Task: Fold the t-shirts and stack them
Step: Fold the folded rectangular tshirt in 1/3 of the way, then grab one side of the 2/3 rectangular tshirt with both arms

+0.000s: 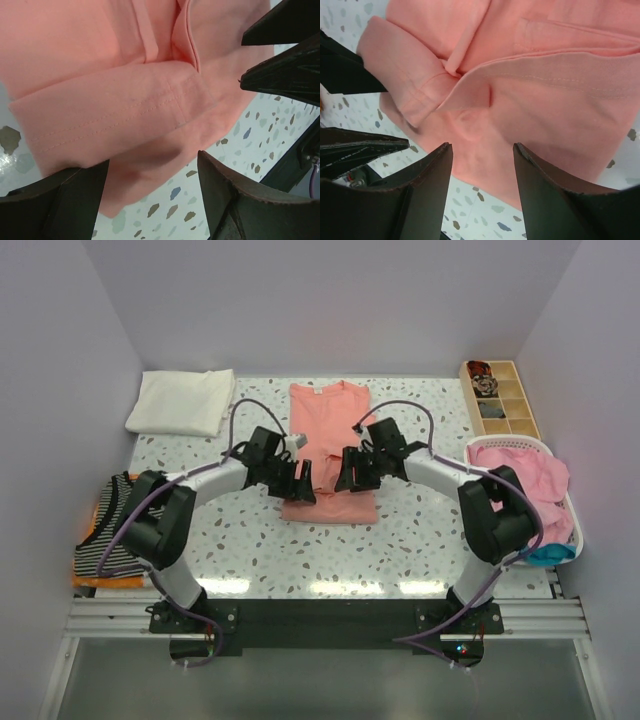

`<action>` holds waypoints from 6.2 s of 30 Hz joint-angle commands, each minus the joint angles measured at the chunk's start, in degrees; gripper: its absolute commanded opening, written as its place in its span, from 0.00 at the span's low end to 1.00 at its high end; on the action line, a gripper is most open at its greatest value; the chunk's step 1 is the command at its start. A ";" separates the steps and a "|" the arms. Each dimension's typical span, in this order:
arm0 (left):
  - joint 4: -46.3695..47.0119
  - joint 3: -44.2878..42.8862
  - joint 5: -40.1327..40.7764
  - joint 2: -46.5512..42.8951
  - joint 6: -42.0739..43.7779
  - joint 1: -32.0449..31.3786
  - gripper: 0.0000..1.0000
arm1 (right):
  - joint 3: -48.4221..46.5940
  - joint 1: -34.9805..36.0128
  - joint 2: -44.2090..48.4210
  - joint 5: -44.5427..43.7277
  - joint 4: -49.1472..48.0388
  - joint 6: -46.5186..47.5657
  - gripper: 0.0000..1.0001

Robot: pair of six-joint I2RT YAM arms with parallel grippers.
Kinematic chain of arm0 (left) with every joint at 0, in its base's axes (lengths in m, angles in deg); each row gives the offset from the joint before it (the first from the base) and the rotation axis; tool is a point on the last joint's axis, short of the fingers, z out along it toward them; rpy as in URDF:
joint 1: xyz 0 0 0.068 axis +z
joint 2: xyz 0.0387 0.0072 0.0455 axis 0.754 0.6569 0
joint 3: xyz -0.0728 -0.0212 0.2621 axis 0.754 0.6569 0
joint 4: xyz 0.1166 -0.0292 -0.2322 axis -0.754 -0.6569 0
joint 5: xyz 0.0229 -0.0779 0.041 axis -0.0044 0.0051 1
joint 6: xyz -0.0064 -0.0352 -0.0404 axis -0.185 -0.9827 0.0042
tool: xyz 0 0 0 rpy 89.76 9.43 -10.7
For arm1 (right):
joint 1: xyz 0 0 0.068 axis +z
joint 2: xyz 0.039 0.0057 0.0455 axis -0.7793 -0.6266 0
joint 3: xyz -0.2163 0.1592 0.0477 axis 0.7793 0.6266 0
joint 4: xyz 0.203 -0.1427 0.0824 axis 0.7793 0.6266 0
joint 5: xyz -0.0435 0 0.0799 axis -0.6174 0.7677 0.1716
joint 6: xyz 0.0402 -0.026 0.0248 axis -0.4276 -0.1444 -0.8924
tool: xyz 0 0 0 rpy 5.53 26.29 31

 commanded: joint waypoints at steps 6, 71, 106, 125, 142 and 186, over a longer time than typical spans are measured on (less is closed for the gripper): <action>6.45 -10.19 3.77 5.94 -1.38 0.33 0.77 | -7.42 -0.18 -5.88 -5.91 1.46 4.49 0.56; 51.27 42.98 26.81 -25.25 -13.60 -6.52 0.51 | 23.69 -5.19 16.88 -14.42 -11.37 -0.96 0.56; 40.30 35.24 31.90 -20.94 -5.17 -8.54 0.00 | 22.29 -10.11 15.82 -10.48 -8.13 2.47 0.08; 33.08 35.42 27.06 -27.09 -9.21 -8.54 0.75 | 19.03 -12.22 19.78 -8.38 -2.32 3.00 0.50; 49.07 33.92 15.39 -13.47 -13.77 -2.23 0.96 | 22.99 -12.22 11.96 3.67 -9.44 -4.47 0.51; 29.57 33.04 3.16 -19.79 -10.96 -4.14 0.00 | 32.39 -12.13 24.25 11.58 -5.05 -3.51 0.00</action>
